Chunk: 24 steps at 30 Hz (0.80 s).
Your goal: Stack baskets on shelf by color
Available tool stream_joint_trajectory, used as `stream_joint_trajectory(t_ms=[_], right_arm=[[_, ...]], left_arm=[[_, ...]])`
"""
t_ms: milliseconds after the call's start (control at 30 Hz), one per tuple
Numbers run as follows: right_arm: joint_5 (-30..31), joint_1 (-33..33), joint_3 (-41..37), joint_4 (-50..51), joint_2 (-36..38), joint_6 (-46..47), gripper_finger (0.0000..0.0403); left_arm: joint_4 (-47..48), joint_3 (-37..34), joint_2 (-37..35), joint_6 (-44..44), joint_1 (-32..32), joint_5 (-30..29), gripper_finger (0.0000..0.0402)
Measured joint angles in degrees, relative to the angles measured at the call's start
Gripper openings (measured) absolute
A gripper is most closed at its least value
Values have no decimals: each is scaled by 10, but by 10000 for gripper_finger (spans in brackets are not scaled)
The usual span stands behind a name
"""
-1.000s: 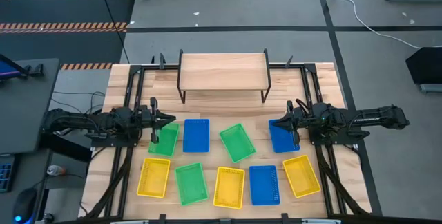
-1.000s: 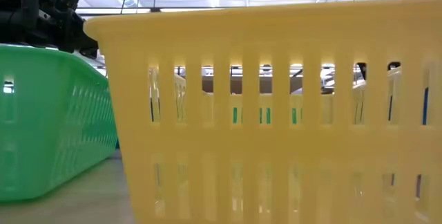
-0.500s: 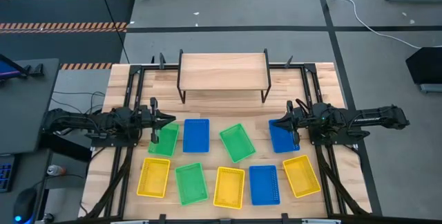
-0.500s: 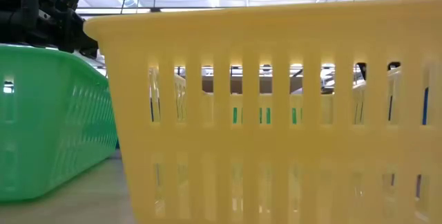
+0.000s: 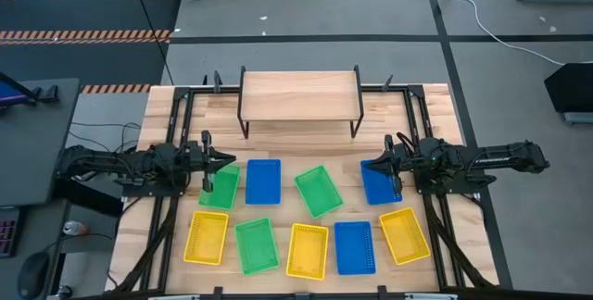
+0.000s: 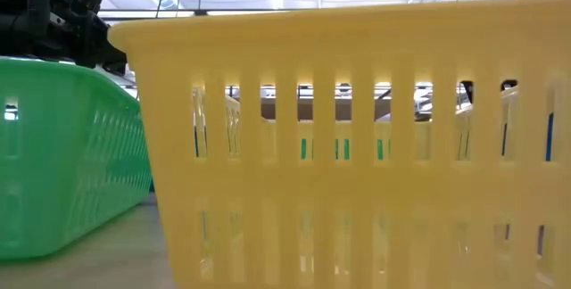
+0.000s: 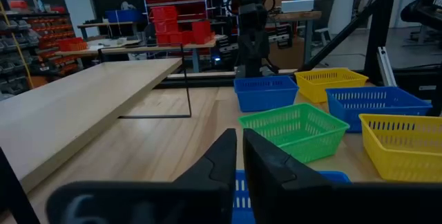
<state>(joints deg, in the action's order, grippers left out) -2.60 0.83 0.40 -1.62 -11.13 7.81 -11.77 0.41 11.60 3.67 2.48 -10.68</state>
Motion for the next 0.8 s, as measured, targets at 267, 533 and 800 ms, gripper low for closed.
stream_joint_trajectory(t_ms=[267,533,800], right_arm=[[0,0,0,0,0,0,16],[0,0,0,0,0,0,16],[2,1,0,0,0,-79,16]], left_arm=[[0,0,0,0,0,0,28],[0,0,0,0,0,0,36],[-4,0,0,-19,0,0,28]])
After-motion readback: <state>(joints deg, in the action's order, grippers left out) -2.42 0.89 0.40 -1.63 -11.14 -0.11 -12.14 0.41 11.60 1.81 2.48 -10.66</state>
